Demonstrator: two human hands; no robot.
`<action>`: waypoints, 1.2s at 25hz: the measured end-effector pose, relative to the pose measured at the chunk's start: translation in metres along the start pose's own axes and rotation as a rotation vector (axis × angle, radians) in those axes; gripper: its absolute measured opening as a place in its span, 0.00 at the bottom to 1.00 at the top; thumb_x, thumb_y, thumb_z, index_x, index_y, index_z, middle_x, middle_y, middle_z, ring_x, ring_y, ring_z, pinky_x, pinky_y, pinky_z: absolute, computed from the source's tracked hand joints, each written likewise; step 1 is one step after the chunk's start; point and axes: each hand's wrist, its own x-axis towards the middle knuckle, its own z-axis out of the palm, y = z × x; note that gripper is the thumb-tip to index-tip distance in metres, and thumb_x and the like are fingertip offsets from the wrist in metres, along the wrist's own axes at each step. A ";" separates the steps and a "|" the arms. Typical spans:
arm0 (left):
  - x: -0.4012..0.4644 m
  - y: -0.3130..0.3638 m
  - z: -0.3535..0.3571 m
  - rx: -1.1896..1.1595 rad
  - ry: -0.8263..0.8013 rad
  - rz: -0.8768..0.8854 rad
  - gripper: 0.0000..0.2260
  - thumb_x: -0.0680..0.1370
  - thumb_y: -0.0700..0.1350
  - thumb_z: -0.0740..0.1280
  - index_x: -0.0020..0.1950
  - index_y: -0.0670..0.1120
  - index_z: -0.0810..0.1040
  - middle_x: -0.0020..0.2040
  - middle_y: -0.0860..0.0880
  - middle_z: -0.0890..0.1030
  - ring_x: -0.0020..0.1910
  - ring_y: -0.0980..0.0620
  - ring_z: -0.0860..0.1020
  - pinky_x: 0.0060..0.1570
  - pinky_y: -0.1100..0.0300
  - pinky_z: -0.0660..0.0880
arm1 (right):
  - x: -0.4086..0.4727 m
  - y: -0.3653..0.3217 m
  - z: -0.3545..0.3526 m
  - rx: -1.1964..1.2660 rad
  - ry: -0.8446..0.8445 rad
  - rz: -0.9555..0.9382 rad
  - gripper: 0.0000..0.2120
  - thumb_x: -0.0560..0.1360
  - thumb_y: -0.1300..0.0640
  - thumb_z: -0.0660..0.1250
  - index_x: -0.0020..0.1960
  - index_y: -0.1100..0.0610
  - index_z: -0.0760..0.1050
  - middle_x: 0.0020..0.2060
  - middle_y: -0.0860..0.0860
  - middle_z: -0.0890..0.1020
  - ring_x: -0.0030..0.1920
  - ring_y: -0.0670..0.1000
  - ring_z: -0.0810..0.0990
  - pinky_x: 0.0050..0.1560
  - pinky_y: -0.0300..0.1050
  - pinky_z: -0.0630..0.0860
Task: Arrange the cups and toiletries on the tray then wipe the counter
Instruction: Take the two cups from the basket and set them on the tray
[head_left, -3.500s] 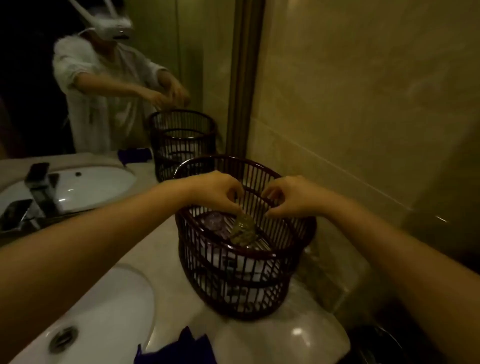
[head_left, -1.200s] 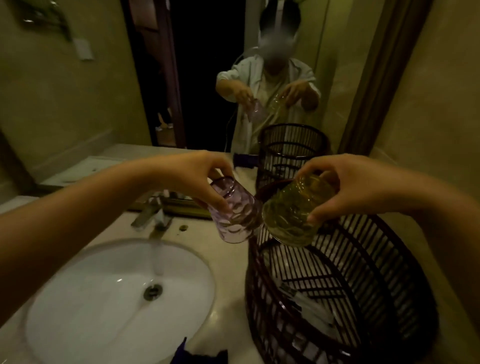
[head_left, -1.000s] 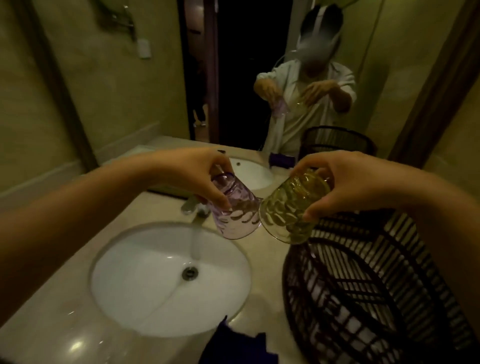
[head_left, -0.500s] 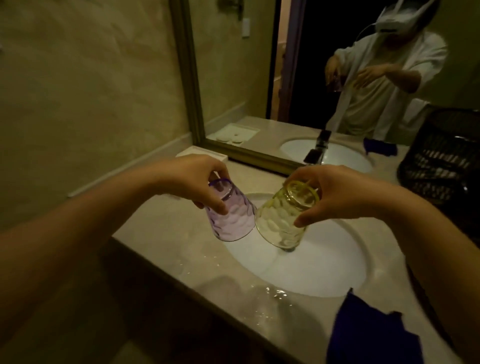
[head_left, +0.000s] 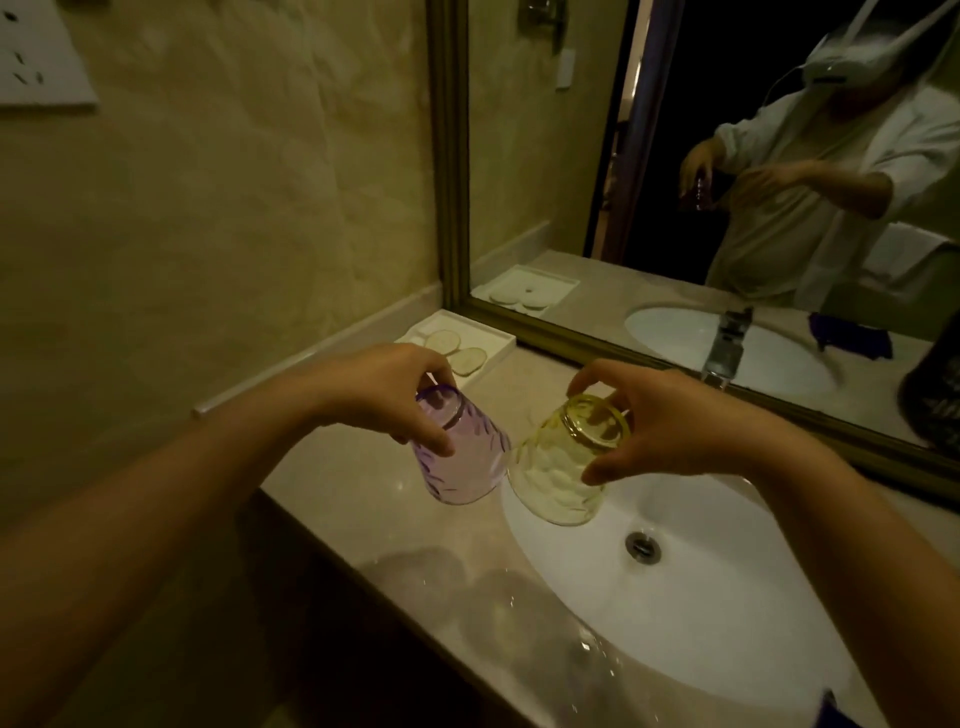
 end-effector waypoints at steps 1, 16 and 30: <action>0.009 -0.006 -0.004 -0.011 0.014 -0.013 0.23 0.65 0.48 0.77 0.56 0.51 0.72 0.50 0.52 0.75 0.44 0.51 0.80 0.36 0.64 0.80 | 0.013 0.004 -0.001 0.007 -0.001 0.001 0.30 0.61 0.52 0.78 0.55 0.39 0.65 0.50 0.44 0.77 0.50 0.47 0.78 0.46 0.43 0.80; 0.146 -0.149 -0.046 0.025 0.169 -0.029 0.25 0.61 0.51 0.77 0.57 0.48 0.77 0.50 0.51 0.80 0.47 0.53 0.78 0.48 0.56 0.78 | 0.216 0.033 0.029 0.101 0.129 0.089 0.31 0.59 0.51 0.78 0.58 0.42 0.68 0.51 0.47 0.77 0.49 0.51 0.78 0.49 0.53 0.80; 0.295 -0.290 -0.069 -0.190 0.254 0.032 0.28 0.61 0.46 0.78 0.59 0.45 0.75 0.53 0.46 0.82 0.46 0.51 0.78 0.46 0.61 0.74 | 0.347 0.031 0.106 0.181 0.554 0.544 0.31 0.61 0.50 0.77 0.60 0.42 0.67 0.50 0.46 0.80 0.51 0.53 0.79 0.48 0.50 0.78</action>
